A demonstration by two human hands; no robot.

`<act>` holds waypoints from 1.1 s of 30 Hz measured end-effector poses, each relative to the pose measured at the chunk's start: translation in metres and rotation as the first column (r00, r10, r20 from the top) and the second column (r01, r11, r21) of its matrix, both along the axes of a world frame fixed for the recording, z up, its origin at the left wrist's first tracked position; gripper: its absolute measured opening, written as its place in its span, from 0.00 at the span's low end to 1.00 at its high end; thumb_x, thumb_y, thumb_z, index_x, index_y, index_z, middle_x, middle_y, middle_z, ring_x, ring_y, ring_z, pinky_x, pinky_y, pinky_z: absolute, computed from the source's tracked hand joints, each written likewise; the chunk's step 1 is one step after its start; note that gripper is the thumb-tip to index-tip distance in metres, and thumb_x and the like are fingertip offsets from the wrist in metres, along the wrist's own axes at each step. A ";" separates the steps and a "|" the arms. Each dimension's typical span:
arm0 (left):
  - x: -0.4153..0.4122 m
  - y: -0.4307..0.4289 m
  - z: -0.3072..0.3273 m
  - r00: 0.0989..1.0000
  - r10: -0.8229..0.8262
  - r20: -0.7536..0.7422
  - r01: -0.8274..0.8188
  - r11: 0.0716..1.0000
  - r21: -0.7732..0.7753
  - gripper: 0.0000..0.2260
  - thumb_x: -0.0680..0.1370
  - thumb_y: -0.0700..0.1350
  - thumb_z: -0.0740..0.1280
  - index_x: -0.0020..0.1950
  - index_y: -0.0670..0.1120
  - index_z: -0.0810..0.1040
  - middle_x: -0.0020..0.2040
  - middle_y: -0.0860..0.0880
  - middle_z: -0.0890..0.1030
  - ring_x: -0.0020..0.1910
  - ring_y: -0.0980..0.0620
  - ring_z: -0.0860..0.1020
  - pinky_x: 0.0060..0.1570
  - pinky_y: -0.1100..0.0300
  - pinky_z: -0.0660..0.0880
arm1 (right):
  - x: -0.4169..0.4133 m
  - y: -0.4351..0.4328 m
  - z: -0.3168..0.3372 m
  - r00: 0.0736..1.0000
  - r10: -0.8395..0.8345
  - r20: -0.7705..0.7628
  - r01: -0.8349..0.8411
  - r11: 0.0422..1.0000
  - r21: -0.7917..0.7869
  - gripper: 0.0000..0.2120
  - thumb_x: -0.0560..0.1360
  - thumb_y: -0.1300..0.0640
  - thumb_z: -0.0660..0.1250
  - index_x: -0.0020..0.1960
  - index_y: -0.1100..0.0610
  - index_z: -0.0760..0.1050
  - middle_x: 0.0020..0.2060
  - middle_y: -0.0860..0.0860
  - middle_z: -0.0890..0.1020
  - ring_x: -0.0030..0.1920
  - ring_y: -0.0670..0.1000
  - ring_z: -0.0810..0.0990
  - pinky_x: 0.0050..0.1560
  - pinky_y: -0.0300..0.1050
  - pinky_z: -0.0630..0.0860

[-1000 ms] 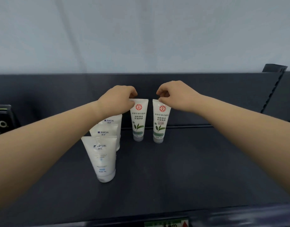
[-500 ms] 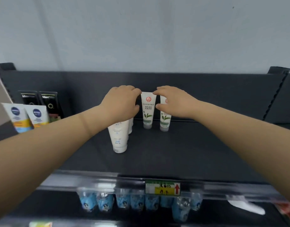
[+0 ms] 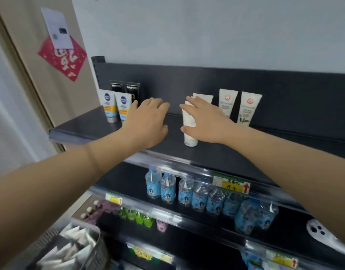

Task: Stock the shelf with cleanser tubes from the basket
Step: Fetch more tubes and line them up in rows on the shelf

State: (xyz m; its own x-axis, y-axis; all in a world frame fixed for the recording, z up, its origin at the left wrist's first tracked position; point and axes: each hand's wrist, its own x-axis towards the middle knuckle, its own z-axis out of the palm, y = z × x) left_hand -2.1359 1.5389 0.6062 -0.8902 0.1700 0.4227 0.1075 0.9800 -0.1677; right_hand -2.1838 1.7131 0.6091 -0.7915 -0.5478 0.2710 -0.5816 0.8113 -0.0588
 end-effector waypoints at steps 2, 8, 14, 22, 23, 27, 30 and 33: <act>0.016 -0.021 -0.009 0.998 0.065 0.020 -0.065 0.998 -0.006 0.27 0.77 0.51 0.62 0.74 0.47 0.60 0.74 0.46 0.62 0.73 0.45 0.60 0.71 0.42 0.57 | 0.007 -0.023 -0.007 0.998 0.063 0.018 -0.063 0.998 0.012 0.33 0.76 0.43 0.61 0.77 0.50 0.53 0.77 0.50 0.49 0.77 0.51 0.45 0.75 0.56 0.51; 0.057 -0.086 -0.036 0.976 0.208 0.061 -0.211 0.977 0.035 0.28 0.77 0.51 0.62 0.74 0.48 0.59 0.75 0.46 0.60 0.74 0.46 0.58 0.72 0.40 0.55 | 0.027 -0.102 -0.027 0.977 0.213 0.032 -0.214 0.976 0.050 0.34 0.76 0.43 0.61 0.77 0.50 0.52 0.77 0.51 0.48 0.77 0.52 0.45 0.75 0.56 0.49; 0.096 -0.163 -0.065 0.936 0.328 0.124 -0.337 0.939 0.062 0.28 0.77 0.52 0.62 0.75 0.48 0.57 0.76 0.45 0.59 0.75 0.45 0.56 0.72 0.40 0.55 | 0.049 -0.192 -0.056 0.936 0.345 0.071 -0.350 0.935 0.066 0.34 0.76 0.43 0.61 0.77 0.51 0.52 0.77 0.52 0.49 0.77 0.53 0.46 0.75 0.56 0.50; 0.141 -0.272 -0.114 0.885 0.410 0.221 -0.429 0.902 0.042 0.28 0.76 0.52 0.62 0.74 0.48 0.59 0.74 0.46 0.61 0.73 0.45 0.59 0.71 0.41 0.56 | 0.087 -0.305 -0.110 0.879 0.468 0.094 -0.476 0.874 0.100 0.32 0.76 0.45 0.61 0.76 0.51 0.53 0.77 0.52 0.52 0.77 0.54 0.49 0.75 0.54 0.51; 0.146 -0.285 -0.121 0.878 0.418 0.234 -0.439 0.898 0.043 0.28 0.76 0.52 0.62 0.74 0.48 0.58 0.74 0.46 0.61 0.74 0.45 0.59 0.72 0.42 0.56 | 0.090 -0.318 -0.118 0.873 0.476 0.108 -0.487 0.867 0.108 0.32 0.76 0.45 0.61 0.76 0.51 0.53 0.77 0.52 0.51 0.77 0.54 0.49 0.75 0.54 0.51; 0.163 -0.329 -0.153 0.857 0.425 0.293 -0.462 0.884 0.069 0.28 0.75 0.53 0.62 0.73 0.47 0.60 0.72 0.45 0.64 0.71 0.43 0.62 0.69 0.44 0.61 | 0.099 -0.363 -0.152 0.853 0.494 0.169 -0.516 0.848 0.123 0.32 0.76 0.46 0.62 0.76 0.51 0.55 0.77 0.53 0.52 0.77 0.54 0.50 0.75 0.56 0.53; 0.172 -0.352 -0.179 0.827 0.436 0.355 -0.502 0.857 0.117 0.27 0.76 0.52 0.62 0.72 0.47 0.61 0.73 0.44 0.63 0.72 0.43 0.62 0.69 0.45 0.62 | 0.104 -0.390 -0.179 0.838 0.495 0.232 -0.530 0.838 0.128 0.31 0.77 0.46 0.61 0.76 0.50 0.53 0.77 0.52 0.50 0.77 0.54 0.47 0.75 0.55 0.51; 0.177 -0.370 -0.209 0.791 0.443 0.422 -0.541 0.829 0.144 0.26 0.76 0.51 0.62 0.72 0.47 0.62 0.72 0.44 0.64 0.72 0.44 0.61 0.68 0.46 0.62 | 0.106 -0.411 -0.208 0.813 0.501 0.297 -0.558 0.816 0.152 0.31 0.77 0.47 0.60 0.76 0.50 0.52 0.77 0.52 0.48 0.77 0.53 0.45 0.75 0.53 0.49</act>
State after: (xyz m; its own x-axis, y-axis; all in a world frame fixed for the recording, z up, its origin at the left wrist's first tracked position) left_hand -1.9586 1.1691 0.3971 -0.9169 -0.3982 0.0270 -0.3972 0.9170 0.0368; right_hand -2.0781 1.3022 0.4008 -0.3827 -0.9217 -0.0635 -0.9159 0.3875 -0.1049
